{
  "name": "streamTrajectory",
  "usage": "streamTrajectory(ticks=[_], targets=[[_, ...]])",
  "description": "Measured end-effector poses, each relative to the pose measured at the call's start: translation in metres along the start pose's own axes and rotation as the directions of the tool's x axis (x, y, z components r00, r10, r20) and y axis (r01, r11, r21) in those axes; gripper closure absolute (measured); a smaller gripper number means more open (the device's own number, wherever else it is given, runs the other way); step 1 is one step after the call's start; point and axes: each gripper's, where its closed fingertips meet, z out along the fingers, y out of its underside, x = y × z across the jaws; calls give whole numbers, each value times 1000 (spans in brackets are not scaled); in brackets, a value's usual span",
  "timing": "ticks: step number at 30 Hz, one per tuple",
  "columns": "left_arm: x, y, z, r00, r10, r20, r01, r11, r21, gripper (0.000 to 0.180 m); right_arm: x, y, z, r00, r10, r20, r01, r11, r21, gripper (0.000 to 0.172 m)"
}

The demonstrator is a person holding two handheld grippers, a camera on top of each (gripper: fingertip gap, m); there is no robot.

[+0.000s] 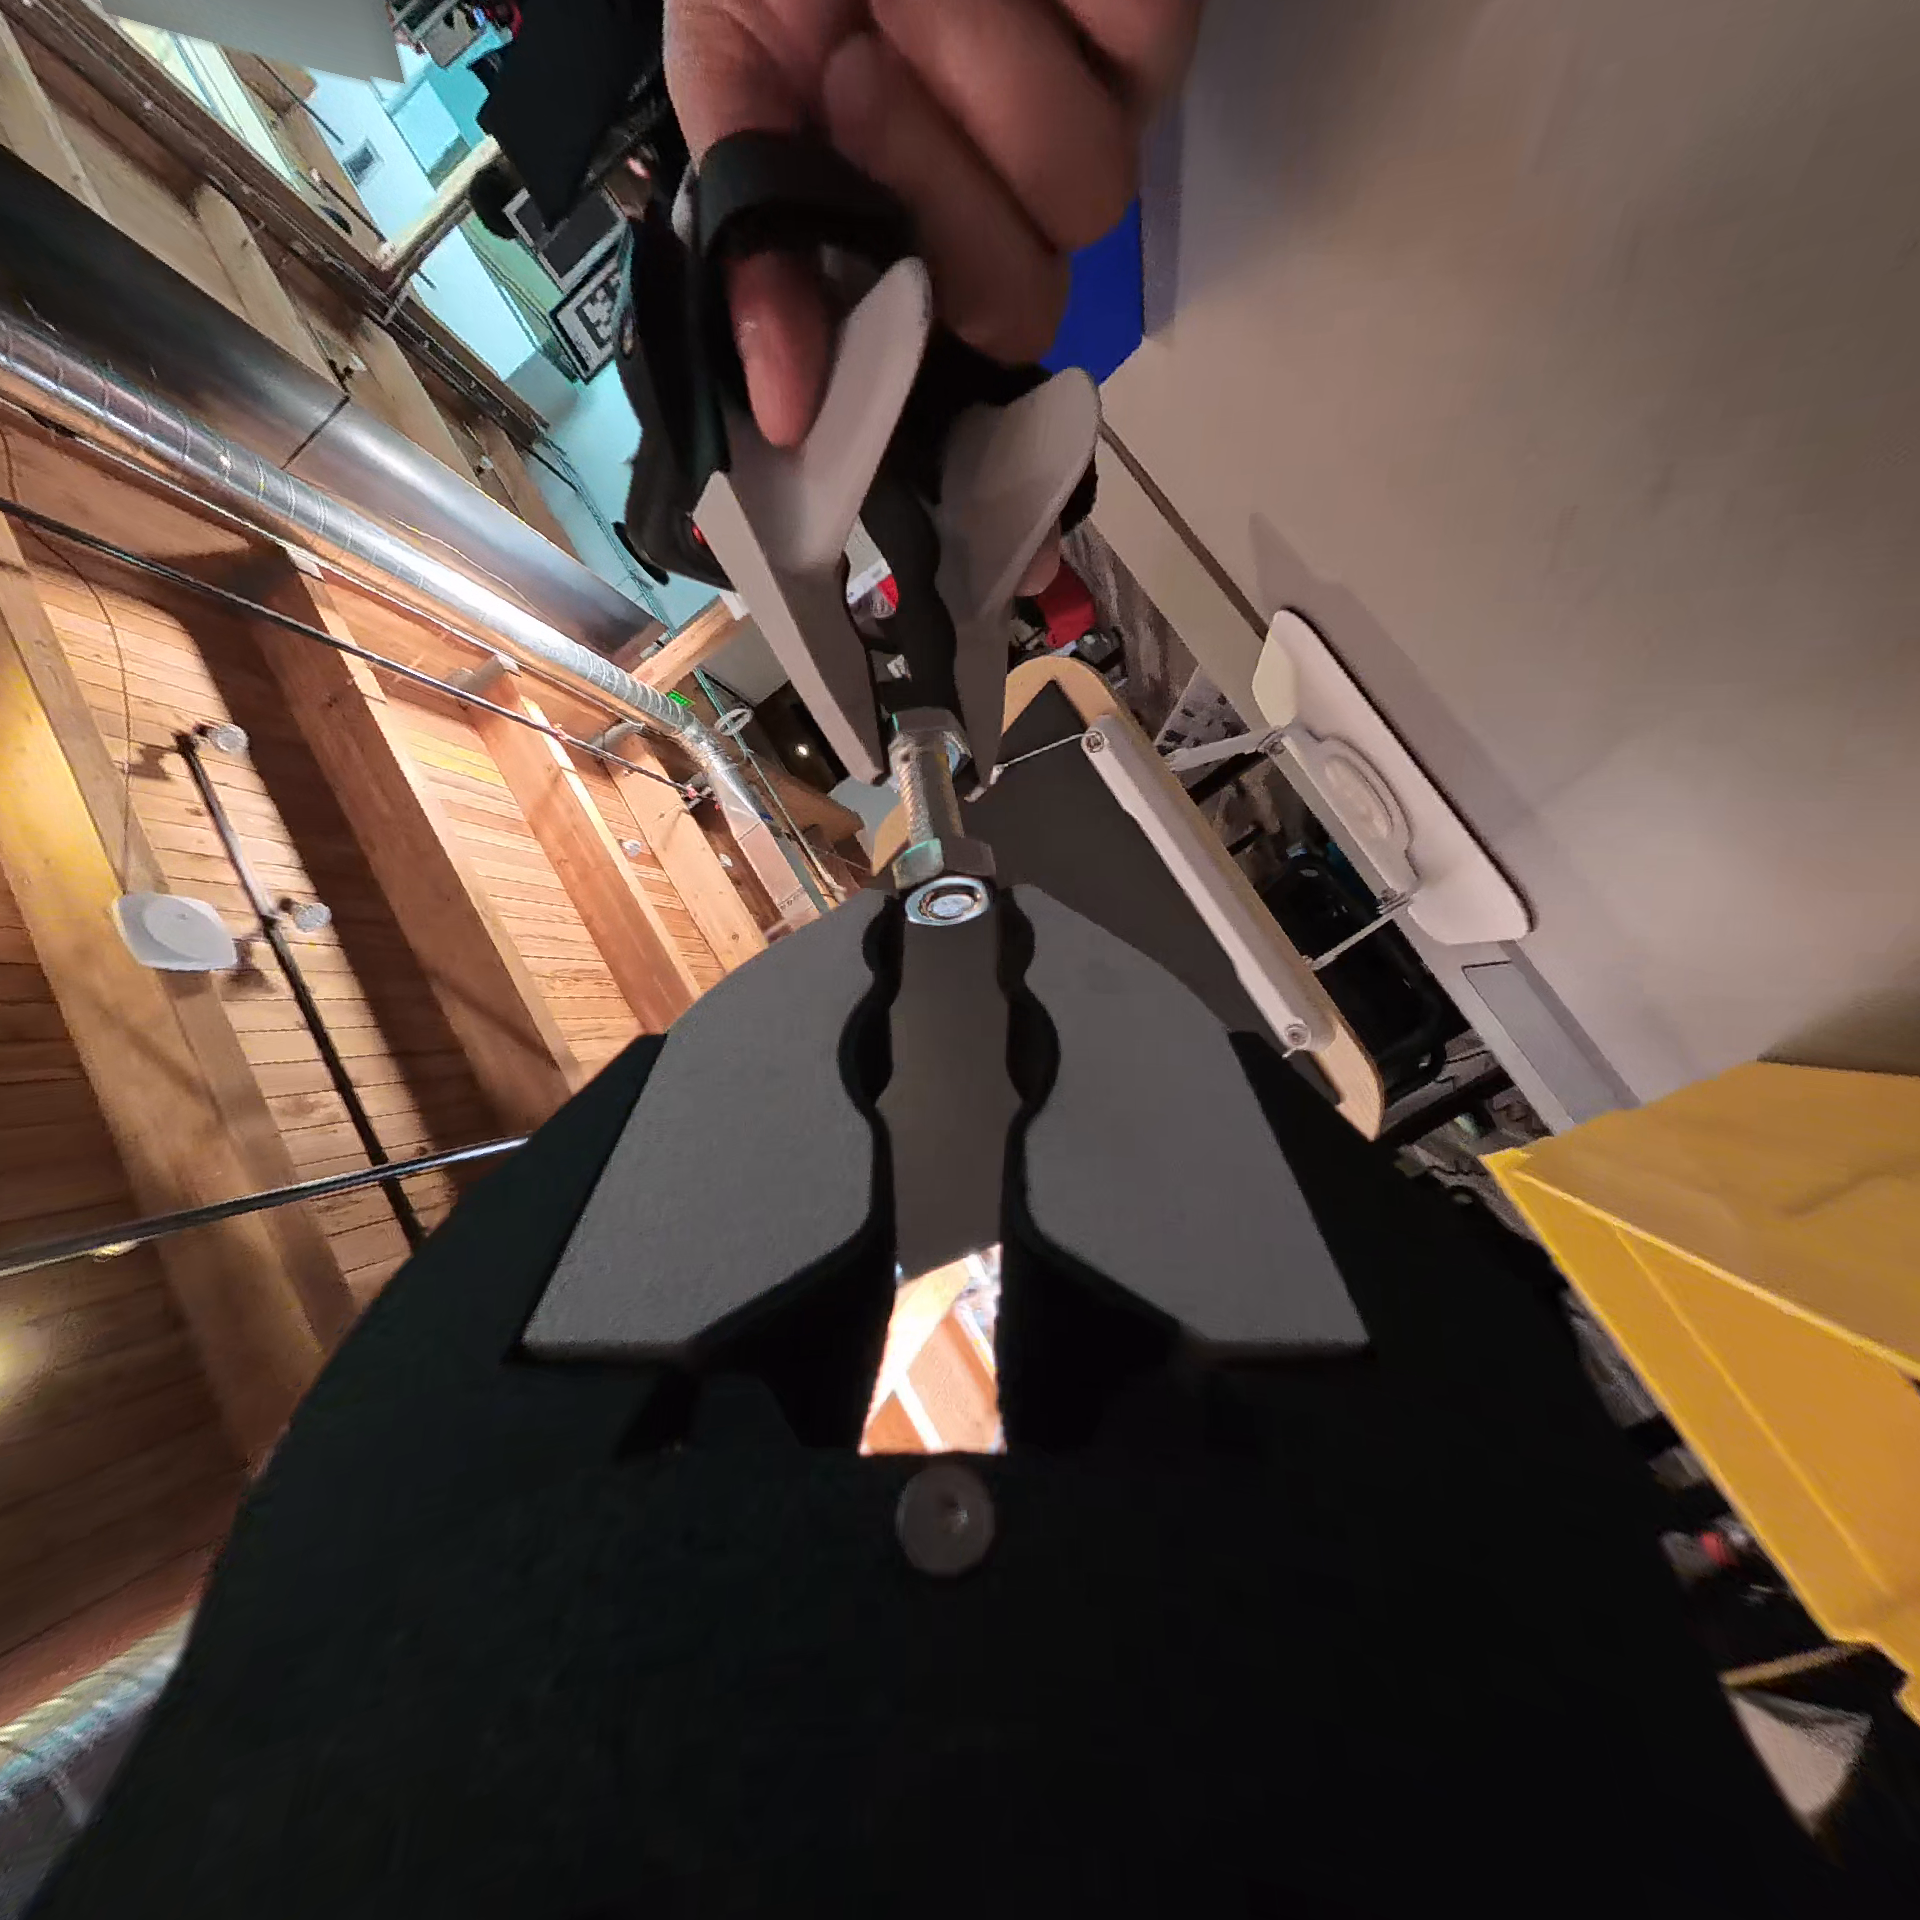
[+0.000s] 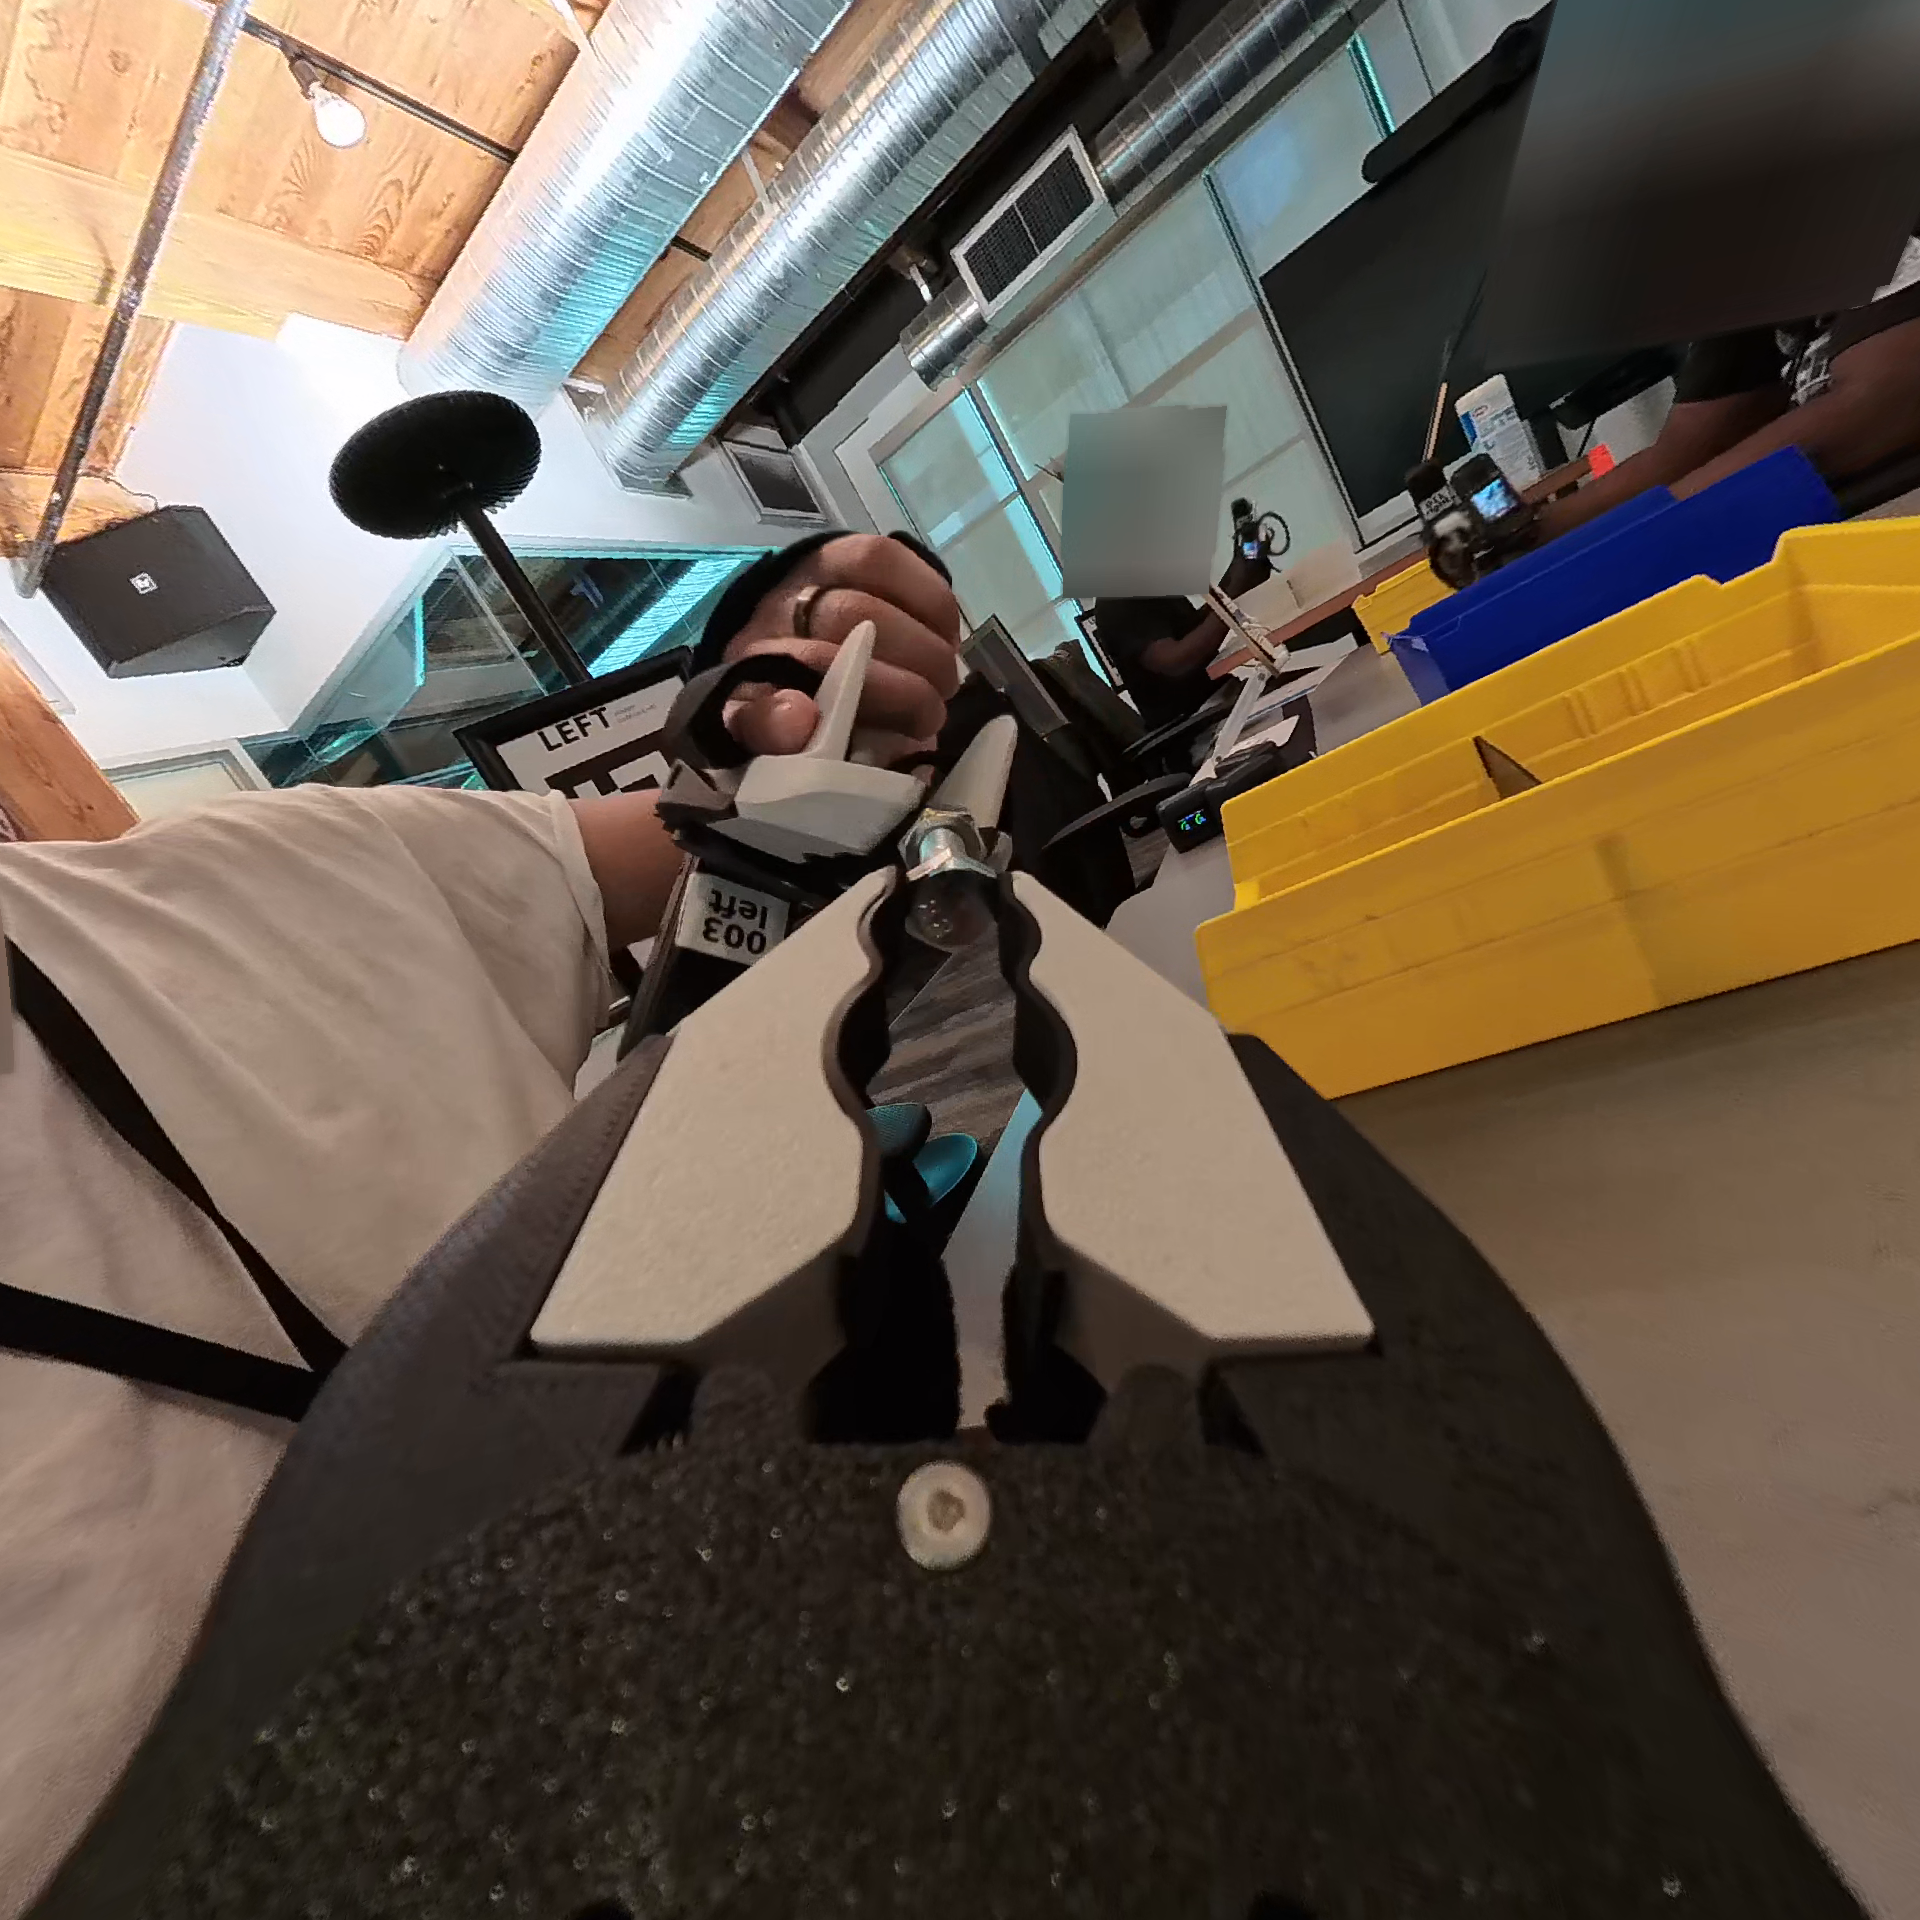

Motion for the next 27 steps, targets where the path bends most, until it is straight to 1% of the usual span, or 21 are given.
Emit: streamTrajectory(ticks=[1,3,4,5,6,7,8,9,11,12,13,14,15,16,17,18,19,21,24,26,27], targets=[[4,0,0,999,-35,-25,35,999,-2,163,1,1,0,1000,2,-5,-2,1000,-5,155],[16,3,-1,977,-179,-119,176,984,-36,141,2,2,-1,1000,-1,-5,0,1000,-12,155],[22,7,-2,948,-275,-162,266,961,-73,129,3,2,-1,1000,2,-4,-2,1000,-9,155],[29,8,-5,899,-381,-217,366,924,-106,123,3,1,-2,1000,-1,-8,0,1000,-7,155],[34,7,-9,828,-494,-265,478,869,-127,123,4,1,-3,1000,-4,-13,4,1000,-7,155],[36,2,-13,733,-608,-305,599,790,-134,123,6,0,-4,1000,-7,-19,6,1000,-9,155],[35,-5,-18,614,-712,-341,715,685,-141,123,7,0,-4,1000,-10,-24,10,1000,-11,155],[33,-11,-22,474,-796,-376,814,559,-158,123,7,0,-5,1000,-13,-27,13,1000,-13,155],[27,-19,-27,152,-891,-427,937,268,-225,121,9,2,-5,999,-20,-37,19,1000,-22,155],[25,-21,-28,-23,-897,-441,956,109,-271,118,10,3,-4,999,-22,-40,21,999,-26,155],[22,-25,-29,-205,-863,-461,945,-52,-323,110,10,4,-4,999,-22,-41,21,999,-31,155],[19,-28,-30,-375,-794,-479,904,-201,-377,108,11,6,-4,999,-23,-42,21,999,-37,155],[16,-30,-30,-521,-706,-479,842,-333,-424,114,12,7,-3,999,-26,-47,24,999,-41,155],[13,-30,-28,-646,-600,-471,761,-456,-462,122,12,8,-3,998,-30,-52,27,999,-47,155],[9,-29,-27,-750,-471,-465,661,-566,-493,130,12,9,-3,998,-33,-54,31,998,-51,155],[4,-27,-25,-825,-330,-459,550,-657,-516,133,13,9,-3,998,-37,-59,34,998,-54,155],[1,-23,-23,-869,-207,-449,444,-727,-524,131,13,9,-3,997,-38,-64,35,998,-54,155],[9,-17,-14,-924,-83,-373,284,-803,-524,132,17,10,-3,996,-39,-79,34,998,-60,155],[21,-12,-5,-958,72,-277,86,-851,-517,135,24,13,-4,991,-50,-124,42,997,-72,155],[24,-5,0,-947,229,-226,-85,-856,-511,136,29,13,-5,985,-71,-155,60,995,-75,155],[28,-4,2,-934,299,-194,-163,-842,-514,136,30,12,-5,982,-88,-168,77,994,-73,155]])
